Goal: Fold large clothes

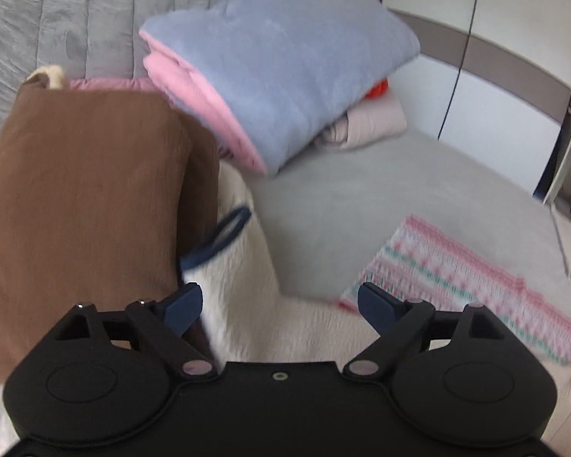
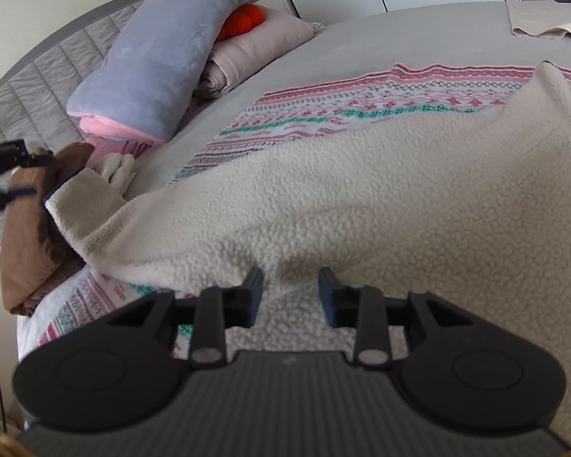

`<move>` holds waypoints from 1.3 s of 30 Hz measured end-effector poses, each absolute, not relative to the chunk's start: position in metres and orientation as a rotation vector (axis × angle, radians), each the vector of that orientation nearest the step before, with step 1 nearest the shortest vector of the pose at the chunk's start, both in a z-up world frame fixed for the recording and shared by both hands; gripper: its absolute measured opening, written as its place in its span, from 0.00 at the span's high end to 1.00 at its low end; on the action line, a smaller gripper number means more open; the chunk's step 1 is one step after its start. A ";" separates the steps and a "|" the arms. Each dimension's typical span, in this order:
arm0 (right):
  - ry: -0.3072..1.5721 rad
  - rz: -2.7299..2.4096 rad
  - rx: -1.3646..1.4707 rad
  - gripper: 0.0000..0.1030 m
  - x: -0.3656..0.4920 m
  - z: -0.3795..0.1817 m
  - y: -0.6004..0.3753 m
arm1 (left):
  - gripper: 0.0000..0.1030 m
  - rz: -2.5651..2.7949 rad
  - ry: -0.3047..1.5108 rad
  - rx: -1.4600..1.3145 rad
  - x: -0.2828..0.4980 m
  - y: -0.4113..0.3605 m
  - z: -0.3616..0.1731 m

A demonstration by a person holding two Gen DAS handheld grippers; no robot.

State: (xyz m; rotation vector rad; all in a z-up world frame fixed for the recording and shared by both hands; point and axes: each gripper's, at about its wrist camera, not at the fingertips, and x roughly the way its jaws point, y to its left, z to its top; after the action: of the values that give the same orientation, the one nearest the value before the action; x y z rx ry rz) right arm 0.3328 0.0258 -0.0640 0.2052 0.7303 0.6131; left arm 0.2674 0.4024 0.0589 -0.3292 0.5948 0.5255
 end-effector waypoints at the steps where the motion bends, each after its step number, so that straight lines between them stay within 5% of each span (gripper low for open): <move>1: 0.725 0.608 0.202 0.58 0.332 -0.063 0.025 | 0.14 0.526 0.629 -0.327 0.266 0.398 0.051; 5: 0.696 0.592 0.171 0.57 0.326 -0.058 0.021 | 0.14 0.568 0.764 -0.389 0.275 0.393 0.016; 12: 0.639 0.515 0.181 0.55 0.326 -0.052 0.004 | 0.17 0.714 0.648 -0.435 0.296 0.386 -0.026; 17: 0.654 0.479 0.313 0.55 0.342 -0.057 -0.006 | 0.68 0.930 0.551 -0.382 0.307 0.385 -0.038; 20: 0.672 0.515 0.335 0.55 0.347 -0.065 0.004 | 0.87 0.969 0.521 -0.383 0.310 0.390 -0.040; 30: 0.757 0.590 0.310 0.61 0.357 -0.082 0.032 | 0.90 0.686 0.160 -0.238 0.282 0.329 0.069; 39: 0.811 0.649 0.476 0.58 0.358 -0.078 0.005 | 0.90 0.124 -0.052 -0.214 0.281 0.176 0.183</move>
State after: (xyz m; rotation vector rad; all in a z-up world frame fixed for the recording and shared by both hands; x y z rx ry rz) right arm 0.3584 0.0046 -0.0776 0.4759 0.8108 0.6493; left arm 0.2807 0.1756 0.1827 -0.2145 -0.0523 0.1241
